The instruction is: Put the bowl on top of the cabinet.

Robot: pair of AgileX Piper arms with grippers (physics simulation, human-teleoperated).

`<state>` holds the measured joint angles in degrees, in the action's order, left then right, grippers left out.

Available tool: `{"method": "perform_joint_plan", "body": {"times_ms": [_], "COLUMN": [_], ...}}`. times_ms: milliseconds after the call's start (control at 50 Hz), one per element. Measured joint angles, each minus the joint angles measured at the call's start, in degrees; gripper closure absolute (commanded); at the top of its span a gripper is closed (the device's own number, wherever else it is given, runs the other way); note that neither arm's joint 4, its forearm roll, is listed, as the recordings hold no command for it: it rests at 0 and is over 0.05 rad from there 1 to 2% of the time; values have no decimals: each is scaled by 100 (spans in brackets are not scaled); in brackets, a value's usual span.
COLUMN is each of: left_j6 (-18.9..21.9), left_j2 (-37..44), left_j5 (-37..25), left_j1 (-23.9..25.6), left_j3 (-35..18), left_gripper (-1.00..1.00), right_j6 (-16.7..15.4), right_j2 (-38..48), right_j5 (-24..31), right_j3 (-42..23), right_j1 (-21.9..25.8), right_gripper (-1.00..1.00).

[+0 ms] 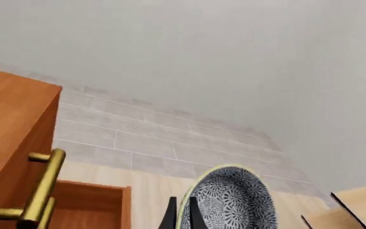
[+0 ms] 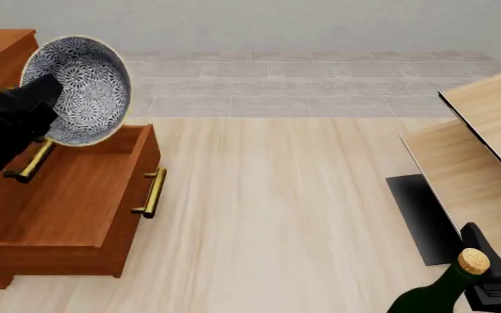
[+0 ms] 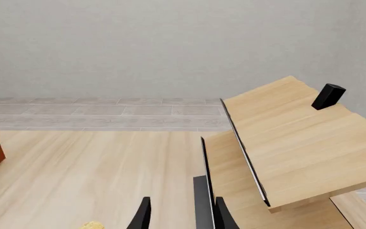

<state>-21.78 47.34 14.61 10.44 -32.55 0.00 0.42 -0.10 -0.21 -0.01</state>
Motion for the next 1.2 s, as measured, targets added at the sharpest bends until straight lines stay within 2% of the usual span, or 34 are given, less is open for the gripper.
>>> {"method": "perform_joint_plan", "body": {"times_ms": [320,640,920,1200], "left_j6": [-842,-1458,-1647,-1737], "left_j2": [-593,-442,47,453], "left_j5": [-416,-748,-1122,-1516], "left_j1": [-1599,-2991,-4032,-4529], "left_j3": [-263,-723,-1408,-2032], "left_gripper": [100,100,100,100], "right_j6": [0,1,0,0], "right_j2": [0,0,0,0], "right_j5": [0,0,0,0], "right_j3": [0,0,0,0], "right_j1": [0,0,0,0], "right_gripper": [-100,-100,-100,-100]}}
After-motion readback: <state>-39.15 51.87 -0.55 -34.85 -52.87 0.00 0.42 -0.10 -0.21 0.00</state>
